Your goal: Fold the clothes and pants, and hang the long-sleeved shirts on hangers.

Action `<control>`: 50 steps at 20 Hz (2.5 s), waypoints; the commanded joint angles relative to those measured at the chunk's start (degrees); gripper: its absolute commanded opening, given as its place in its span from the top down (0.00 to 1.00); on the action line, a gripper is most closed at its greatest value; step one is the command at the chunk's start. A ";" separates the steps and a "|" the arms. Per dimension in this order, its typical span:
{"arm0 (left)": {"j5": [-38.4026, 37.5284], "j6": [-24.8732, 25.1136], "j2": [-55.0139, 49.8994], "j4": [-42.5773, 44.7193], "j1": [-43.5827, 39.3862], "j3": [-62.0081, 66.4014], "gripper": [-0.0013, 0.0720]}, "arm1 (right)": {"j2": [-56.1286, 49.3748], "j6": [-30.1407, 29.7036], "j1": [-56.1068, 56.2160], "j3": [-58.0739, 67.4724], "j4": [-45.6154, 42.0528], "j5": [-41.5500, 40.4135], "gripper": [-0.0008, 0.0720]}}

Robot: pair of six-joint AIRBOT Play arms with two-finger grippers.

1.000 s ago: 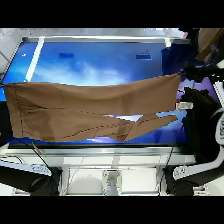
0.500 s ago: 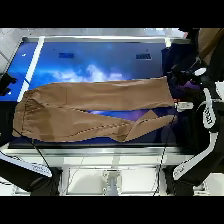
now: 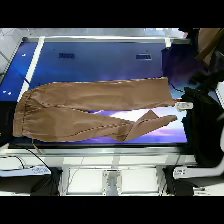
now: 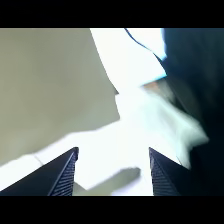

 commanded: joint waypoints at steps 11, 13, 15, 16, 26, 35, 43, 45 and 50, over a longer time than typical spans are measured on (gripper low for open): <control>1.62 4.31 13.49 -4.02 15.82 -32.22 0.04 | 12.20 -9.81 -5.86 -43.58 21.44 -16.94 0.31; 2.14 5.14 13.49 -4.68 15.82 -33.46 0.04 | 9.05 -9.94 -5.44 -43.58 23.04 -17.29 0.31; 2.19 5.66 13.49 -4.70 15.85 -33.81 0.04 | 7.58 -9.97 -3.45 -43.58 23.23 -19.85 0.33; 2.23 5.73 13.49 -4.72 15.85 -33.81 0.04 | 7.45 -9.97 -2.03 -43.56 23.23 -22.05 0.38; 1.97 5.73 13.49 -4.72 15.82 -33.90 0.04 | 13.88 -12.52 2.80 -26.84 22.12 -21.84 0.97; 2.43 5.73 13.49 -4.74 15.82 -33.90 0.04 | 21.38 -5.73 2.29 -33.14 0.83 0.98 0.27; -2.05 5.70 13.51 -4.94 15.78 -33.94 0.07 | 18.80 -2.82 5.11 -29.05 6.01 -14.75 0.37; -2.62 5.73 14.03 -5.05 15.78 -34.36 0.33 | 12.92 -4.79 7.72 -25.27 11.19 -15.19 0.37; -1.55 9.60 19.28 -11.61 14.69 -41.90 0.29 | -7.43 -6.78 19.89 -11.21 12.66 -11.39 0.36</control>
